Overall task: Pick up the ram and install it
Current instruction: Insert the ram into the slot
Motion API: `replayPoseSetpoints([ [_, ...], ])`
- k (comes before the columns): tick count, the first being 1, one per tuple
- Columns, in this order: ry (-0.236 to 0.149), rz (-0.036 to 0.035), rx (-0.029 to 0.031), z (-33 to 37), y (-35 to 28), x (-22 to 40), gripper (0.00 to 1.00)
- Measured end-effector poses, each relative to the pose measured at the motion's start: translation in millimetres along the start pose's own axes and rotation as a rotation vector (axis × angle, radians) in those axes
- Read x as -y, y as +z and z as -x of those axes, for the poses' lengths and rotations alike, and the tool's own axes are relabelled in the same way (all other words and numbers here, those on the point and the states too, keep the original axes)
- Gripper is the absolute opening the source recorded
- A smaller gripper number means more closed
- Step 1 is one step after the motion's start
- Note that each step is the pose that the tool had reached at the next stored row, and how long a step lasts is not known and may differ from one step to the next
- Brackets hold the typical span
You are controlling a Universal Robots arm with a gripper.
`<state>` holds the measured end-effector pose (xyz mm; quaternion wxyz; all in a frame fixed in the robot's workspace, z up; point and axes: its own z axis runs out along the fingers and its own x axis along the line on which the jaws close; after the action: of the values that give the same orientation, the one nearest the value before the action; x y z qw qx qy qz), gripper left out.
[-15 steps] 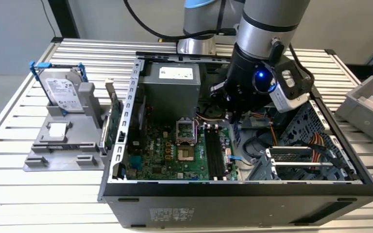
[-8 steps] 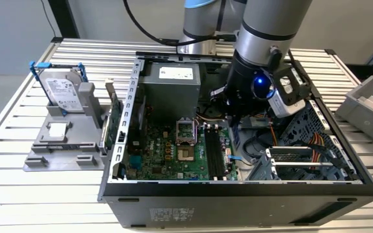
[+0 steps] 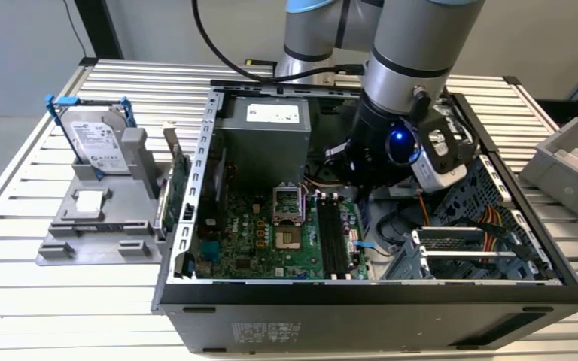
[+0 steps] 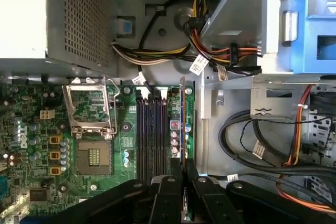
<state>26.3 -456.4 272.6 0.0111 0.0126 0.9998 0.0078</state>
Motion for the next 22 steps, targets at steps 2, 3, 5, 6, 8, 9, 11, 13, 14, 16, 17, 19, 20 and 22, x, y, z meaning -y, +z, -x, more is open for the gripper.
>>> replayPoseSetpoints([
  [2,0.001,-0.0001,0.0,0.0,3.5,0.1,0.0],
  [3,0.001,-0.0001,0.0001,0.0,5.0,0.2,0.0],
  [5,0.0,-0.0003,0.0,0.0,6.8,1.1,0.0],
  [6,0.0,-0.0003,0.0,0.1,7.5,1.8,0.0],
  [8,0.0,-0.0001,0.0,0.1,8.8,4.2,0.0],
  [9,0.0,-0.0002,-0.0001,0.1,9.6,5.1,0.0],
  [11,0.001,-0.0006,0.0,0.0,12.1,6.1,0.0],
  [13,0.0,-0.0015,0.0,-0.1,15.2,6.6,0.0],
  [14,0.0,-0.0018,0.0,-0.2,16.7,6.7,0.0],
  [16,0.0,-0.0024,0.0,-0.9,18.7,7.1,0.0],
  [17,0.0,-0.0027,0.0001,-1.2,19.6,7.3,0.0],
  [19,-0.002,-0.0028,0.0001,-1.8,22.1,7.5,0.0],
  [20,-0.003,-0.0029,0.0001,-2.2,23.8,7.6,0.0],
  [22,-0.007,-0.0028,0.0,-2.3,27.5,7.6,0.0],
])
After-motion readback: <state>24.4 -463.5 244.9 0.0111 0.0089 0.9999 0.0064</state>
